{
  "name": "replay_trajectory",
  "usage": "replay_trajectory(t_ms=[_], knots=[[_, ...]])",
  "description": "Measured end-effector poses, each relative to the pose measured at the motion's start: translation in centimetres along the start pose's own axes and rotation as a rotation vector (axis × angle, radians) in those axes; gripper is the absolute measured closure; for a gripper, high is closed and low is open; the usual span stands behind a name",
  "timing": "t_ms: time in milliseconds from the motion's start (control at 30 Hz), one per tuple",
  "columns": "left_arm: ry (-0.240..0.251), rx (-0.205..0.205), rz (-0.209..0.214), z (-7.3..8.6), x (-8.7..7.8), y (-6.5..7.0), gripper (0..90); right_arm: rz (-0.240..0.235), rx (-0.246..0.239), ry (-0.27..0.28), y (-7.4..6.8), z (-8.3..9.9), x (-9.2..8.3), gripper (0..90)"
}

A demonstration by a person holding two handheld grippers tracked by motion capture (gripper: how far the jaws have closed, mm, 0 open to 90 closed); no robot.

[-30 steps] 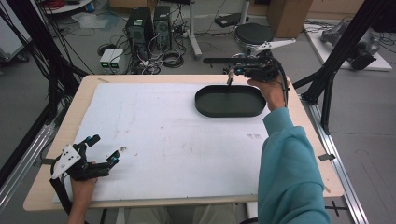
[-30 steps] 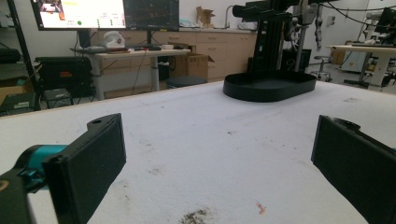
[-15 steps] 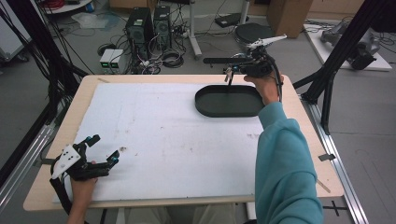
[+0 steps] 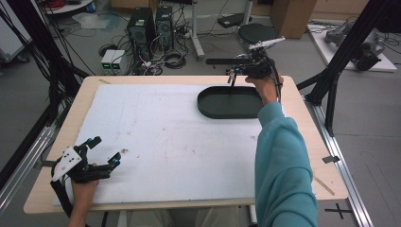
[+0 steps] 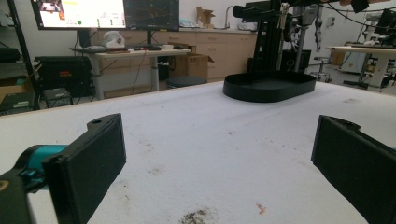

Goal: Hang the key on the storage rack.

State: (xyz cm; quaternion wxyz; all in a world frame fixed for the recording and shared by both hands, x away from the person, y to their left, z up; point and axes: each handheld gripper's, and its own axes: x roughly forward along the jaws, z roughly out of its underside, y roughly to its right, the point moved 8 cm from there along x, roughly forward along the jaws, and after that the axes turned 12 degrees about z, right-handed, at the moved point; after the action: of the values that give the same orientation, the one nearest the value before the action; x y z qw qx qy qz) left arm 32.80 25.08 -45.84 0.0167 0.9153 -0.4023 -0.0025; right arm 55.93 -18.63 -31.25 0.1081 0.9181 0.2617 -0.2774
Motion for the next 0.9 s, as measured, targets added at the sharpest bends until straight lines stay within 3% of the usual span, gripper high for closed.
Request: replay_trajectory(t_ms=[467,900], knots=[[0.0,-0.008,0.002,0.0,0.0,0.0,3.5,0.04,-0.012,-0.018,0.6,0.4,1.5,88.8],[-0.003,-0.006,0.002,0.0,0.0,0.0,3.5,0.041,0.006,-0.012,0.9,0.5,2.1,88.7]])
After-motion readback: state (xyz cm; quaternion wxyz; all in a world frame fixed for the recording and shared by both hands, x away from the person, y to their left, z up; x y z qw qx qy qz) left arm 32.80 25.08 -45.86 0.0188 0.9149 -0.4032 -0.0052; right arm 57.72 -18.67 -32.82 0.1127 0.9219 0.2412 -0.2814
